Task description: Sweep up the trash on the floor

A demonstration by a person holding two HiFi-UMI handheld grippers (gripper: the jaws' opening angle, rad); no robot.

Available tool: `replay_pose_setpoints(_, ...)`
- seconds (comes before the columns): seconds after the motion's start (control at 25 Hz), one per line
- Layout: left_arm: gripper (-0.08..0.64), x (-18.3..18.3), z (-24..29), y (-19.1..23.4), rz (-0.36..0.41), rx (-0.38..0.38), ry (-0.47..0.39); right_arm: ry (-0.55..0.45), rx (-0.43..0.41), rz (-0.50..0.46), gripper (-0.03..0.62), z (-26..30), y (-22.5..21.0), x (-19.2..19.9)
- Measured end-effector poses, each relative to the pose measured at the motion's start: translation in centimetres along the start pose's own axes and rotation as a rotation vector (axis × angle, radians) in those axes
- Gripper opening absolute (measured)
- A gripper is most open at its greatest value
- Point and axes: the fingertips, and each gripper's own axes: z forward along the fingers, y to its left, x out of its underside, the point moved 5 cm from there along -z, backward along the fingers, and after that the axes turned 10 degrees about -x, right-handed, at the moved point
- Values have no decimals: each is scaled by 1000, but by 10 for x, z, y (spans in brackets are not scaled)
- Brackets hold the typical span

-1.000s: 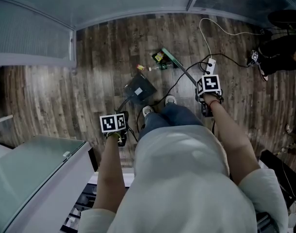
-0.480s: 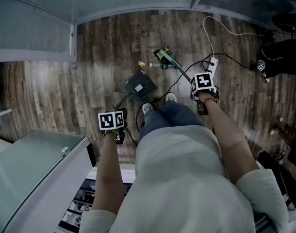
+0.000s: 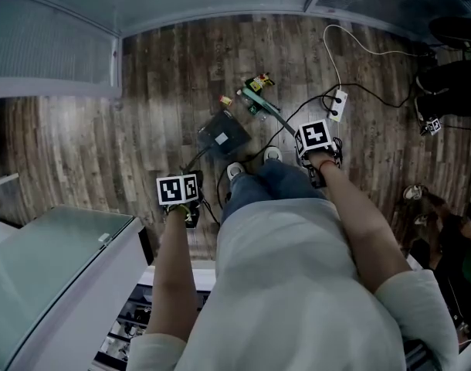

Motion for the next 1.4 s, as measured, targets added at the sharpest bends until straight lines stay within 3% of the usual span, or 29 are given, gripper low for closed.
replay_pose_setpoints(0.24, 44, 0, -1, 1, 1, 0, -2, 25, -18, 8, 95, 5, 14, 6)
replay_pose_setpoints(0.6, 46, 1, -1, 2, 2, 1, -4, 85, -38, -75, 95, 17, 43, 20)
replay_pose_setpoints(0.88, 46, 1, -1, 1, 4, 0, -5, 75, -116, 42, 95, 22, 58, 28)
replay_pose_setpoints(1.4, 47, 9, -1, 4, 10, 5, -15, 82, -169, 13, 95, 23, 84, 51)
